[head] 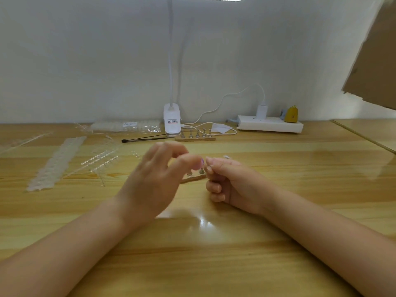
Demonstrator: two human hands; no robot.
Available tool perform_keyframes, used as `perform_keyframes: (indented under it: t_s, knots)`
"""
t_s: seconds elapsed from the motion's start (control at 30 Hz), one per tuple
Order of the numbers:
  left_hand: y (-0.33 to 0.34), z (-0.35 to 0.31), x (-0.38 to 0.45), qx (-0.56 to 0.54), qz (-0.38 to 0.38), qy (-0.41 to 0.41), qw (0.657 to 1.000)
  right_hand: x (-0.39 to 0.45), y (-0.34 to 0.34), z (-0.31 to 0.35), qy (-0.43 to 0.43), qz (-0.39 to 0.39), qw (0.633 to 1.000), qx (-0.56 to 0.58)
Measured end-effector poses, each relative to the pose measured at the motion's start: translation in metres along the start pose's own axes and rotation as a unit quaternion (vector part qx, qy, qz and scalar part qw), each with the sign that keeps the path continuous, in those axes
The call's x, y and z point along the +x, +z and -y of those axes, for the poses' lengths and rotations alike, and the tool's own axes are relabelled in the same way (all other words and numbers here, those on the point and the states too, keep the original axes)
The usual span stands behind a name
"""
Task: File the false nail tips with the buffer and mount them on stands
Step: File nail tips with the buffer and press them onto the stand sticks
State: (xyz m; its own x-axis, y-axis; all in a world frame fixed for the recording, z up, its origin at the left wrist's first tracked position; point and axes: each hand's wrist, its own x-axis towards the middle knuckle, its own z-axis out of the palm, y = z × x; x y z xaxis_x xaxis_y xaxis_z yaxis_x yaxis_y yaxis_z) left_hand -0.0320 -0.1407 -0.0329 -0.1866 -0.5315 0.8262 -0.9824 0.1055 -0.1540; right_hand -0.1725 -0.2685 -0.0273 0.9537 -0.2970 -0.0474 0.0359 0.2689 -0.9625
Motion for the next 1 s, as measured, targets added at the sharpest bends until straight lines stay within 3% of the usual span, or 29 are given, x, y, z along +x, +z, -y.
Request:
perform_keyframes:
  t_s: [0.07, 0.2, 0.37, 0.53, 0.67, 0.77, 0.87, 1.0]
  knots:
    - [-0.001, -0.003, 0.002, -0.016, -0.023, -0.002, 1.000, 0.000, 0.000, -0.001, -0.001, 0.002, 1.000, -0.004]
    - [0.007, -0.020, -0.001, -0.007, 0.008, 0.114, 0.993, 0.000, 0.002, -0.001, -0.008, 0.036, 0.999, -0.038]
    - [0.001, 0.001, 0.003, 0.018, -0.029, -0.009, 0.999, -0.002, 0.000, 0.001, -0.014, 0.021, 1.000, 0.002]
    - [0.006, -0.021, -0.002, 0.004, 0.000, 0.118, 0.993, -0.002, 0.001, 0.000, -0.015, 0.051, 0.998, -0.020]
    - [0.002, 0.003, -0.002, 0.049, -0.005, -0.004, 0.999, 0.000, -0.001, 0.001, -0.006, 0.020, 1.000, 0.023]
    - [0.004, -0.010, 0.000, 0.023, -0.026, 0.056, 0.998, 0.000, -0.002, -0.001, -0.011, 0.029, 1.000, 0.002]
    - [0.007, -0.020, -0.001, 0.017, 0.000, 0.100, 0.995, -0.001, -0.001, -0.001, -0.013, 0.051, 0.998, -0.026]
    - [0.003, -0.002, -0.001, 0.040, -0.017, -0.027, 0.999, -0.001, -0.002, 0.001, -0.009, 0.023, 1.000, 0.010]
